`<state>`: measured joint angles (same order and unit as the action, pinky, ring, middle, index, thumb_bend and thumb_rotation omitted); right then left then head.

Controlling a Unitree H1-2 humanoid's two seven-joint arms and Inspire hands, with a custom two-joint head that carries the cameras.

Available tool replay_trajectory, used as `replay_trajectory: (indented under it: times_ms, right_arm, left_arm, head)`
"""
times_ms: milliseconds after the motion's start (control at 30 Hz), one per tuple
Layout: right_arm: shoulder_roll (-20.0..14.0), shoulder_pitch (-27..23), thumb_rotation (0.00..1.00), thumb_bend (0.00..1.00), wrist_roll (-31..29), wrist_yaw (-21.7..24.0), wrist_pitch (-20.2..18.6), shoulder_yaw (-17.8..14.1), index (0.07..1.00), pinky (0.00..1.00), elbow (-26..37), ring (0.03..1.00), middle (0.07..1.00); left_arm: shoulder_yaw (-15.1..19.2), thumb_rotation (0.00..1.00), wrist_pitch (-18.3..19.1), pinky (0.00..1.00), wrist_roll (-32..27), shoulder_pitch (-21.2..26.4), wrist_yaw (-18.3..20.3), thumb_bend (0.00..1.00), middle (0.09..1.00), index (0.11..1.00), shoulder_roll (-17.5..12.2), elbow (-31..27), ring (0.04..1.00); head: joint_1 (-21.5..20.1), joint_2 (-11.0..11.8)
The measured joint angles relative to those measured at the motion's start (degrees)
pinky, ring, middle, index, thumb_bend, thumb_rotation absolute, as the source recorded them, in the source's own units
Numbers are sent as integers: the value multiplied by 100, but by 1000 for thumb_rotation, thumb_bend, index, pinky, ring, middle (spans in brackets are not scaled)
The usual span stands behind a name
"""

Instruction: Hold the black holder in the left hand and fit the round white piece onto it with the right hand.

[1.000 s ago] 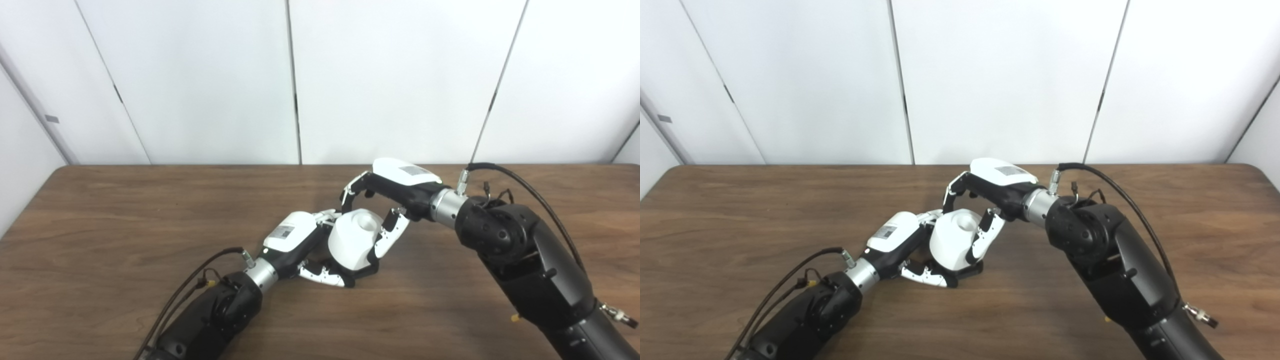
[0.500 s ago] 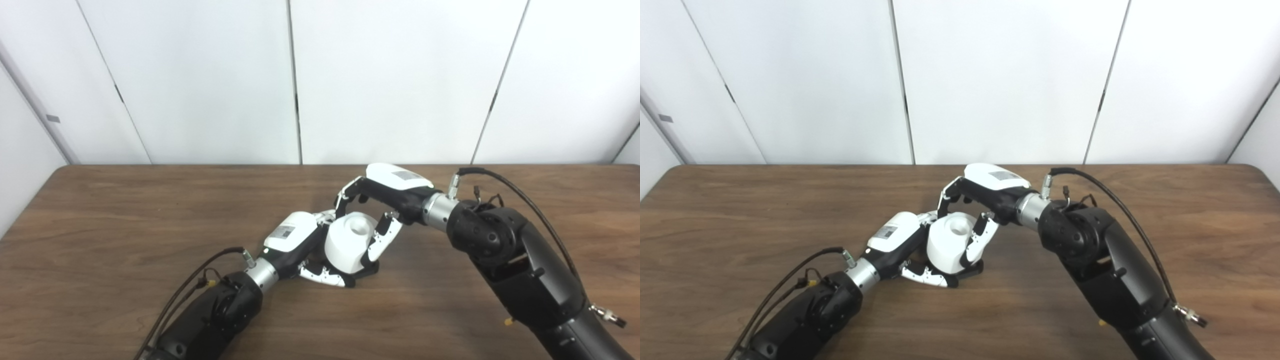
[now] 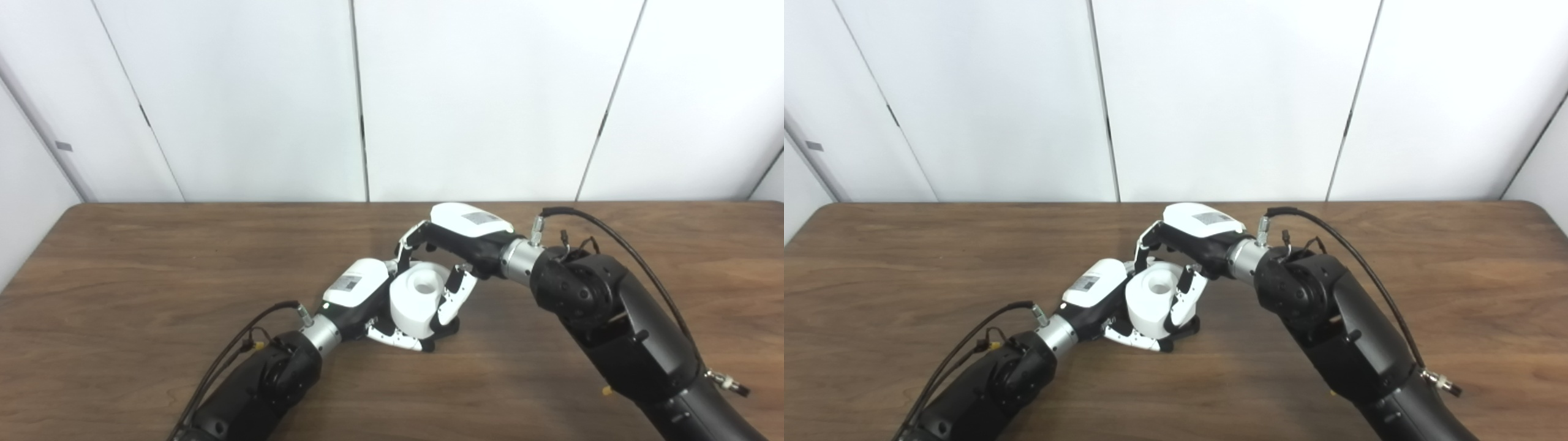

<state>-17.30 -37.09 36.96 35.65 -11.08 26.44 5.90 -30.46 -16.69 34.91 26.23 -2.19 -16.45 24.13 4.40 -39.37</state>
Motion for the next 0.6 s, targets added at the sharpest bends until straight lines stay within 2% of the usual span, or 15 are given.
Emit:
replay_trajectory:
  times_ms: [600]
  right_arm:
    - [-108, 6, 129, 523, -45, 37, 13, 2, 480, 723, 90, 796, 774]
  left_arm:
    - [12, 76, 27, 816, 10, -10, 40, 522, 875, 482, -13, -61, 911]
  head:
    - [-53, -70]
